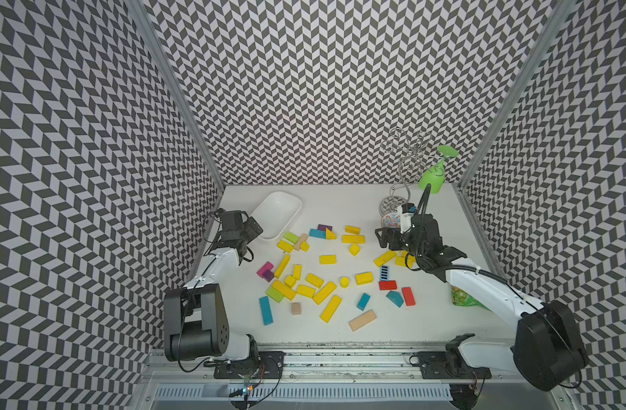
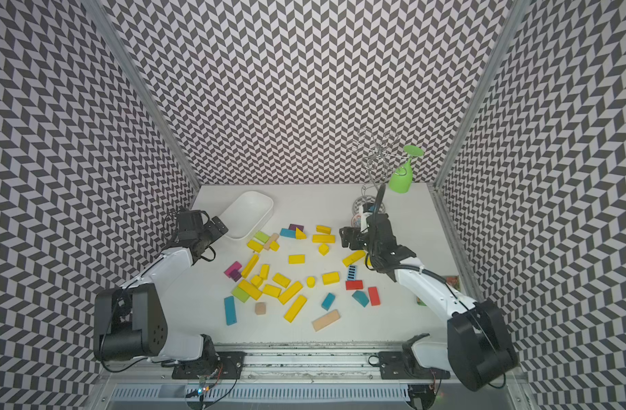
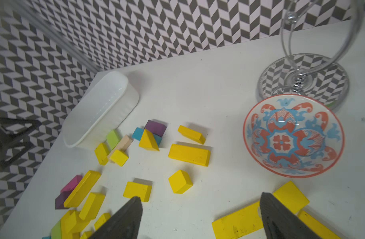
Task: Pick out the yellow building blocks
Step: Move the storage box to the center of the board.
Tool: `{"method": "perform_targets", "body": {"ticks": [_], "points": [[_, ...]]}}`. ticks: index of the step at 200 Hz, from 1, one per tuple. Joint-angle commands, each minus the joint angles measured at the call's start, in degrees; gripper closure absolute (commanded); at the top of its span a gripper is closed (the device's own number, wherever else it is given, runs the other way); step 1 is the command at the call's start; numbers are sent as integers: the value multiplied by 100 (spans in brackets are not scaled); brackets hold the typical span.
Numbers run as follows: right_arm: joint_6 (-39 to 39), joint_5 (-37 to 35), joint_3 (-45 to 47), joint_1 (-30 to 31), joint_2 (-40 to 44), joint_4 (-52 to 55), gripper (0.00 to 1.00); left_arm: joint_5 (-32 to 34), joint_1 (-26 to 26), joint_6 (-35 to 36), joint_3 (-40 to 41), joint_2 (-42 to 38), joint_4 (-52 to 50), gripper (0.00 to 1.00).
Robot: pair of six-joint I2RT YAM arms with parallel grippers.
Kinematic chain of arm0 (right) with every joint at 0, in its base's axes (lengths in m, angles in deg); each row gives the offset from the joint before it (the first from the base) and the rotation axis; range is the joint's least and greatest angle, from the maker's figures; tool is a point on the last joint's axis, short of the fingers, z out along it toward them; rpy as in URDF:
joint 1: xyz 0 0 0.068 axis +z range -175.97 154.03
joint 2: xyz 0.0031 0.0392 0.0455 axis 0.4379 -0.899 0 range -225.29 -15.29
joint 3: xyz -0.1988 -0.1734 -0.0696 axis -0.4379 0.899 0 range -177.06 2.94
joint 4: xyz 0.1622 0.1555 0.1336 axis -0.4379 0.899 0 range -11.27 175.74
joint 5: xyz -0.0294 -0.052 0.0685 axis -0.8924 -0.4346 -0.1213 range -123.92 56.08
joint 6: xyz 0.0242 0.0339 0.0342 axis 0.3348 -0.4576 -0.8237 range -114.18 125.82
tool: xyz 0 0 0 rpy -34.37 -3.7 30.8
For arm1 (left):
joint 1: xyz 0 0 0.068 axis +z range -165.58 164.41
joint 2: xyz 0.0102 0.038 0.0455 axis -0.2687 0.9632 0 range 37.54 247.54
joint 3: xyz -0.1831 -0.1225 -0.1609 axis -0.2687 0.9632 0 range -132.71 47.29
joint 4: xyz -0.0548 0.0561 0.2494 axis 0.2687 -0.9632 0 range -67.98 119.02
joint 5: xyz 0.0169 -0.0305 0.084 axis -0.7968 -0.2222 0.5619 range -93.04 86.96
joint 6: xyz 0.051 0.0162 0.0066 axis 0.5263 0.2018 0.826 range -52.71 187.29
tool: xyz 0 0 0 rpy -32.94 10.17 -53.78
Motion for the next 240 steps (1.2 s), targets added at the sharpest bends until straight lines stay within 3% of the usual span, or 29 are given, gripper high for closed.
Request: {"method": "perform_targets", "body": {"ticks": [1, 81, 132, 185, 240], "points": [[498, -122, -234, 201, -134, 194, 11, -404, 42, -191, -181, 96, -70, 7], [561, -355, -279, 301, -160, 112, 11, -638, 104, 120, -1006, 1387, -1, 40], [526, -407, -333, 369, -221, 133, 11, -702, -8, 365, -1102, 1646, 49, 66], [656, -360, -445, 539, -447, -26, 11, -570, -432, 821, -1102, 1676, -81, 71], [1300, -187, -1110, 931, -1235, 30, 12, -779, -660, 1147, -1063, 1761, -110, 77]]}}
